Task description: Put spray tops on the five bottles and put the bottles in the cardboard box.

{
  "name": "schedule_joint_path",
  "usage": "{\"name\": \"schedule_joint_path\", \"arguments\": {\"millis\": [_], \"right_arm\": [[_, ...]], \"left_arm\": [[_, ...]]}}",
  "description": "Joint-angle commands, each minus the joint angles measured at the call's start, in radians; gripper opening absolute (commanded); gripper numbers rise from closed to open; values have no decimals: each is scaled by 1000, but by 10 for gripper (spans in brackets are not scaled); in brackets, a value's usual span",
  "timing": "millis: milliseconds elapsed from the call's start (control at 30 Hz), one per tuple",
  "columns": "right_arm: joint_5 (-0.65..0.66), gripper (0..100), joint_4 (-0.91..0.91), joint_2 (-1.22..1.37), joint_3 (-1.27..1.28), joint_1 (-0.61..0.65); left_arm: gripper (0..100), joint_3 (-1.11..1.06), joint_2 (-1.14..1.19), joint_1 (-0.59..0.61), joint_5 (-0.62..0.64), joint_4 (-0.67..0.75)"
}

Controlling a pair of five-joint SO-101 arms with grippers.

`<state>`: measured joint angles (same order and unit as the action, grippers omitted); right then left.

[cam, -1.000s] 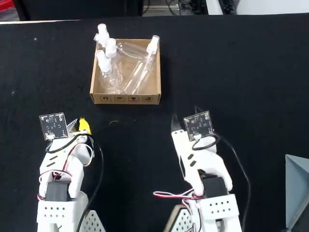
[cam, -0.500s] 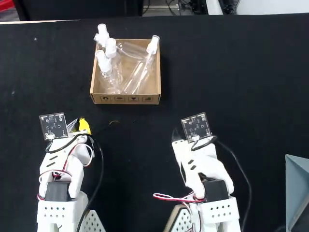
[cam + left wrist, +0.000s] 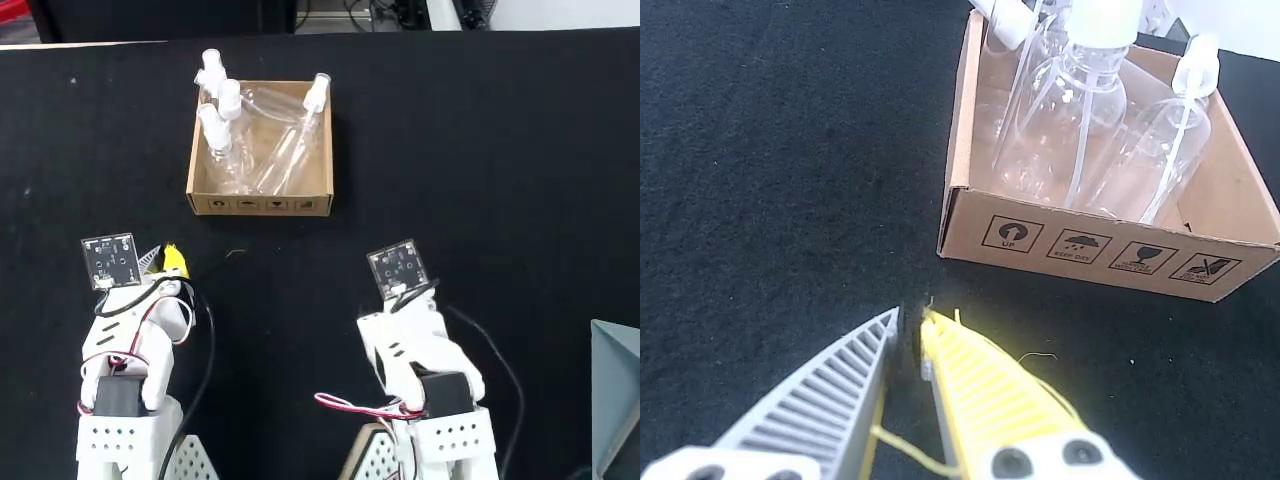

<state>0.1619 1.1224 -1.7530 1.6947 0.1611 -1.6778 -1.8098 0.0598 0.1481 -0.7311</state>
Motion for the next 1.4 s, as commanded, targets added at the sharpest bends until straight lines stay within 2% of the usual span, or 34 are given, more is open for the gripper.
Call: {"name": "schedule_joint_path", "arguments": {"millis": [0, 333, 1367], "right_arm": [[-3, 163, 61, -35, -5, -26], [-3, 163, 127, -35, -5, -26], [-3, 163, 127, -35, -5, -26]], "left_arm": [[30, -22, -8, 7, 0, -8], [30, -22, -8, 7, 0, -8], [30, -22, -8, 7, 0, -8]]}}
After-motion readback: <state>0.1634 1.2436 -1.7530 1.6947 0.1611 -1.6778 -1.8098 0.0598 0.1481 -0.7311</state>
